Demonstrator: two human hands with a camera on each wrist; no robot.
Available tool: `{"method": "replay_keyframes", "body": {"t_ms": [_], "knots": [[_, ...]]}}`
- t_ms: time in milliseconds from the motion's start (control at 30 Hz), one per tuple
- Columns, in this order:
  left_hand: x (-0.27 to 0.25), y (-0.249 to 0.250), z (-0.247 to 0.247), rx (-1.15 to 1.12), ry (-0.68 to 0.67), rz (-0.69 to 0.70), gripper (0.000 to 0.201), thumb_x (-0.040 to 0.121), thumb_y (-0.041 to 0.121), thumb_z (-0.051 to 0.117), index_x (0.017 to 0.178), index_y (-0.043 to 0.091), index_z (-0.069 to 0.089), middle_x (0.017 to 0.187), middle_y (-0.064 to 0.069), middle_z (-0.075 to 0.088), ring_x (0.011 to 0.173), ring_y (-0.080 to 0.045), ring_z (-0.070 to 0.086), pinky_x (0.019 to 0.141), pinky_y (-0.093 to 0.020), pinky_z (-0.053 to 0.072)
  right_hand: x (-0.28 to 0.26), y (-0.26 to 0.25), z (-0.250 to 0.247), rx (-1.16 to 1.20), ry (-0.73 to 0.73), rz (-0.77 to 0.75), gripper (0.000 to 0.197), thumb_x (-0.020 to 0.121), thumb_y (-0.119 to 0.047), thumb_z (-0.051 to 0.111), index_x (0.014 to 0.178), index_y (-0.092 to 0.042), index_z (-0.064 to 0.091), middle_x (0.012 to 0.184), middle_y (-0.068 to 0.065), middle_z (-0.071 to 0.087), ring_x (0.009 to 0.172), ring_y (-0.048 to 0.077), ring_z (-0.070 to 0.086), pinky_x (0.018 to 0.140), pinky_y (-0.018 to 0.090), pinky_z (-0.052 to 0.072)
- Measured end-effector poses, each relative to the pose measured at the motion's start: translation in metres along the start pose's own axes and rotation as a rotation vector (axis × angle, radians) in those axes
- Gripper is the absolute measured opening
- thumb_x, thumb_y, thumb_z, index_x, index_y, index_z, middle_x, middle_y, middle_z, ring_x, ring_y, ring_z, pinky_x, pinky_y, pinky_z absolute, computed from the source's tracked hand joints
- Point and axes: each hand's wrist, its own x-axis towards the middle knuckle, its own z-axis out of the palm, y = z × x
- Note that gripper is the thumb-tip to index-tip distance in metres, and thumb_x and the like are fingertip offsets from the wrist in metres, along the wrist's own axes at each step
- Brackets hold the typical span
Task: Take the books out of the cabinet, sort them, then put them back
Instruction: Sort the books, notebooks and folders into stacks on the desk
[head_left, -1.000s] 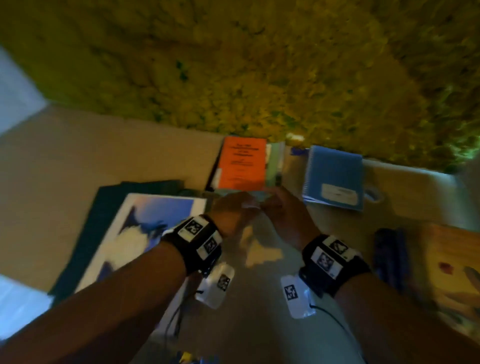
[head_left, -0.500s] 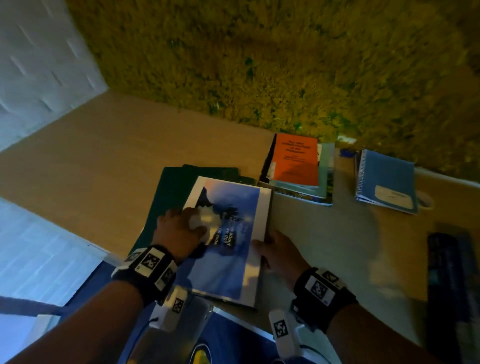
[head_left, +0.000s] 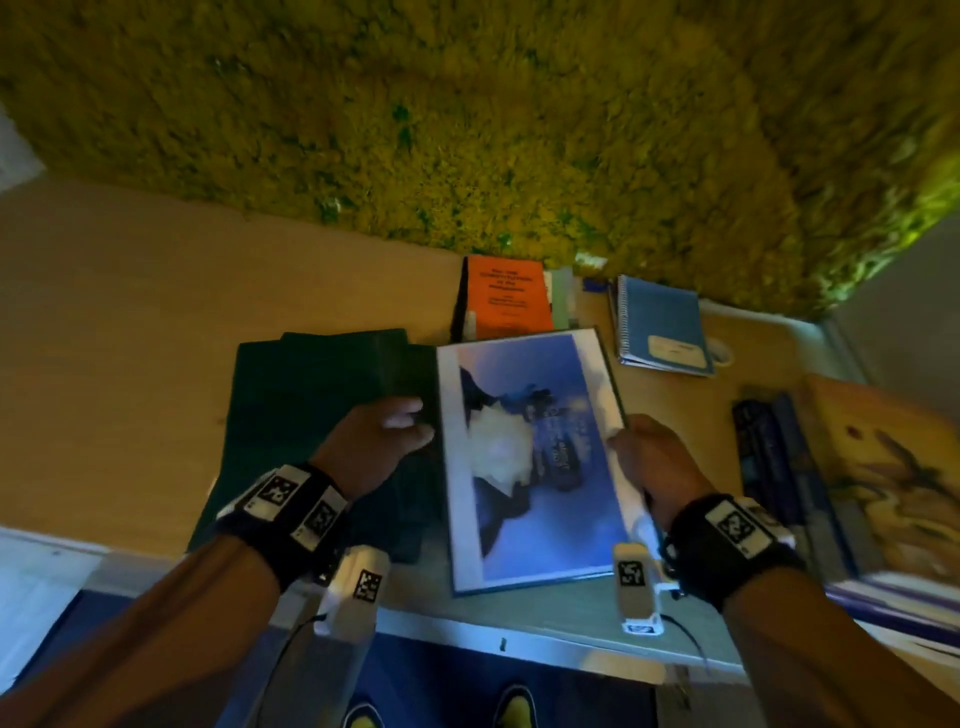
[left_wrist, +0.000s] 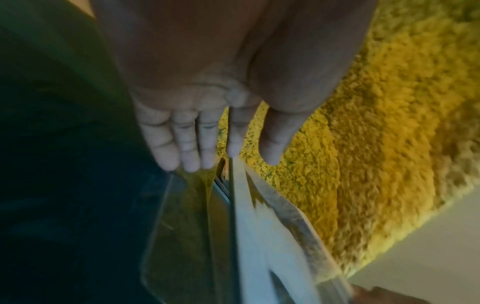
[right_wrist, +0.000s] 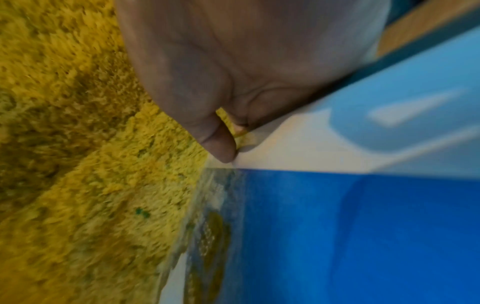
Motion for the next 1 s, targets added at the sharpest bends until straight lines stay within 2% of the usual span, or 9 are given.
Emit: {"method": "replay_keyframes", "body": {"t_ms": [133, 200, 267, 367, 500, 667, 767, 867, 1000], "knots": [[0.007, -0.012, -0.016, 0.358, 0.084, 0.043, 0.048, 0.091, 0.031, 0.069, 0.137, 0.022, 0.058, 0.143, -0.006, 0.055, 0.131, -0.025, 0.051, 0.101, -0.036, 0.040, 0.009, 0.036, -0.038, -0.288, 0.154, -0.120, 0.025, 0.091, -0.016, 0.056, 0.070, -0.007, 0.066, 0.069, 0.013, 0.066, 0.063, 0.028, 0.064, 0.060, 0.040, 0.057], [0.009, -0.022, -0.028, 0.422, 0.157, 0.018, 0.047, 0.088, 0.034, 0.071, 0.133, 0.026, 0.060, 0.143, -0.006, 0.054, 0.130, -0.027, 0.051, 0.106, -0.039, 0.042, 0.010, 0.040, -0.043, -0.388, 0.129, -0.071, 0.020, 0.090, -0.019, 0.069, 0.096, -0.001, 0.075, 0.100, 0.024, 0.073, 0.095, 0.037, 0.070, 0.087, 0.051, 0.056], [0.009, -0.030, -0.034, 0.488, 0.195, 0.009, 0.047, 0.084, 0.043, 0.072, 0.129, 0.033, 0.061, 0.143, -0.006, 0.053, 0.129, -0.027, 0.052, 0.108, -0.044, 0.043, 0.007, 0.031, -0.037, -0.432, 0.116, -0.104, 0.031, 0.093, -0.016, 0.071, 0.121, -0.001, 0.068, 0.126, 0.024, 0.067, 0.117, 0.040, 0.063, 0.100, 0.045, 0.050], [0.009, -0.039, -0.031, 0.562, 0.204, -0.004, 0.060, 0.068, 0.067, 0.063, 0.122, 0.042, 0.061, 0.139, -0.002, 0.054, 0.127, -0.027, 0.052, 0.106, -0.050, 0.045, -0.010, 0.000, -0.004, -0.407, 0.018, -0.236, 0.036, 0.098, -0.016, 0.065, 0.134, -0.010, 0.063, 0.135, 0.014, 0.063, 0.118, 0.032, 0.063, 0.096, 0.034, 0.046], [-0.004, -0.037, -0.026, 0.660, 0.256, -0.105, 0.057, 0.075, 0.068, 0.061, 0.128, 0.047, 0.055, 0.151, -0.004, 0.039, 0.136, -0.034, 0.039, 0.111, -0.053, 0.035, -0.028, -0.020, 0.049, -0.318, -0.223, -0.287, 0.032, 0.099, -0.021, 0.062, 0.130, -0.018, 0.062, 0.127, 0.006, 0.069, 0.107, 0.021, 0.067, 0.085, 0.033, 0.051], [-0.019, -0.052, -0.054, 0.656, 0.394, -0.242, 0.074, 0.075, 0.068, 0.062, 0.141, 0.039, 0.046, 0.156, -0.013, 0.032, 0.141, -0.040, 0.032, 0.114, -0.052, 0.033, -0.051, -0.027, 0.114, -0.331, -0.475, -0.246, 0.035, 0.096, -0.028, 0.058, 0.128, -0.012, 0.055, 0.104, 0.015, 0.074, 0.096, 0.032, 0.073, 0.091, 0.057, 0.057], [-0.024, -0.057, -0.067, 0.553, 0.406, -0.229, 0.081, 0.076, 0.065, 0.062, 0.144, 0.025, 0.048, 0.145, -0.016, 0.049, 0.130, -0.038, 0.045, 0.111, -0.043, 0.037, -0.058, -0.030, 0.138, -0.359, -0.508, -0.215, 0.041, 0.094, -0.043, 0.059, 0.112, -0.006, 0.063, 0.105, 0.019, 0.072, 0.097, 0.037, 0.071, 0.093, 0.060, 0.055], [-0.029, -0.053, -0.070, 0.328, 0.446, -0.205, 0.061, 0.087, 0.034, 0.075, 0.139, 0.011, 0.054, 0.140, -0.017, 0.056, 0.124, -0.037, 0.055, 0.101, -0.040, 0.046, -0.058, -0.033, 0.150, -0.336, -0.501, -0.176, 0.037, 0.091, -0.046, 0.064, 0.087, -0.009, 0.065, 0.102, 0.025, 0.072, 0.093, 0.037, 0.072, 0.089, 0.060, 0.057], [-0.030, -0.053, -0.072, 0.168, 0.554, -0.107, 0.053, 0.086, 0.023, 0.076, 0.134, 0.009, 0.057, 0.132, -0.015, 0.061, 0.117, -0.032, 0.060, 0.086, -0.032, 0.045, -0.052, -0.028, 0.145, -0.348, -0.458, -0.157, 0.024, 0.094, -0.026, 0.066, 0.097, -0.004, 0.054, 0.108, 0.027, 0.066, 0.090, 0.035, 0.066, 0.081, 0.051, 0.056]]}}
